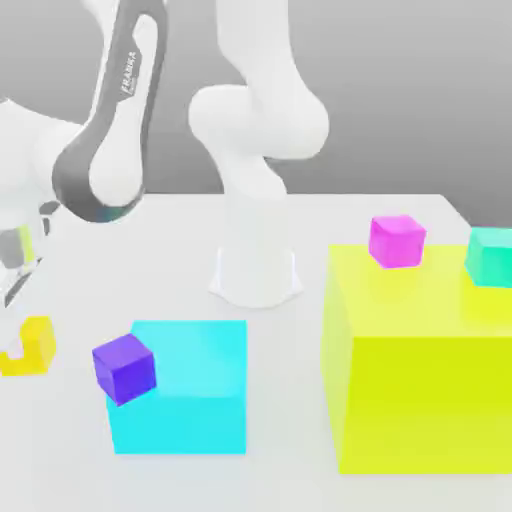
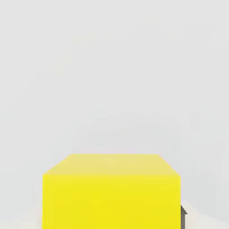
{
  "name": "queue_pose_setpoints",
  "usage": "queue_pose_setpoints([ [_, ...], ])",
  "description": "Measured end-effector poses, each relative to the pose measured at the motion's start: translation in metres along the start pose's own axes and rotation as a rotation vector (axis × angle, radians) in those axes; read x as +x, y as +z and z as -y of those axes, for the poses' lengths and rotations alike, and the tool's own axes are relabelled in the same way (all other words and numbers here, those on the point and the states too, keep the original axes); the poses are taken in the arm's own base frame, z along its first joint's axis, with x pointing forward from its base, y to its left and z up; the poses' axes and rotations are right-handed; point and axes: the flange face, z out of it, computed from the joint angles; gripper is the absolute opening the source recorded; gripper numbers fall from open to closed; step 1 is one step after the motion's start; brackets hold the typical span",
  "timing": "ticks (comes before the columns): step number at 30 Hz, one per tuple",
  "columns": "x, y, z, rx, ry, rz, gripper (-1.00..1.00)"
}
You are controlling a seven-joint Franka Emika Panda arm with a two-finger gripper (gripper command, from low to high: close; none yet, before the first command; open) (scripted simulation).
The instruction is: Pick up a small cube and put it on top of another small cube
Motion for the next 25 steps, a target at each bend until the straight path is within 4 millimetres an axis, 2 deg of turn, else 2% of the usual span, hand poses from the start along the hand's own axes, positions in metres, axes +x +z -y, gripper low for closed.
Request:
queue_pose_setpoints([
  [2,-0.057,-0.025,-0.005,-0.003,-0.036,0.022,-1.00],
  [5,-0.133,-0.061,-0.027,-0.012,-0.087,0.045,-1.00],
  [7,-0.178,-0.080,-0.050,-0.021,-0.131,0.054,-1.00],
  [10,-0.239,-0.105,-0.095,-0.036,-0.200,0.057,-1.00],
  [14,-0.308,-0.136,-0.176,-0.056,-0.300,0.046,-1.00],
  [17,-0.349,-0.154,-0.254,-0.068,-0.379,0.015,-1.00],
  [19,-0.372,-0.150,-0.311,-0.074,-0.425,-0.029,-1.00],
  [20,-0.380,-0.138,-0.334,-0.075,-0.443,-0.048,-1.00],
  [21,-0.382,-0.124,-0.347,-0.075,-0.452,-0.058,-1.00],
  [22,-0.383,-0.112,-0.354,-0.075,-0.457,-0.063,1.00],
  [25,-0.383,-0.112,-0.354,-0.075,-0.457,-0.063,1.00],
])
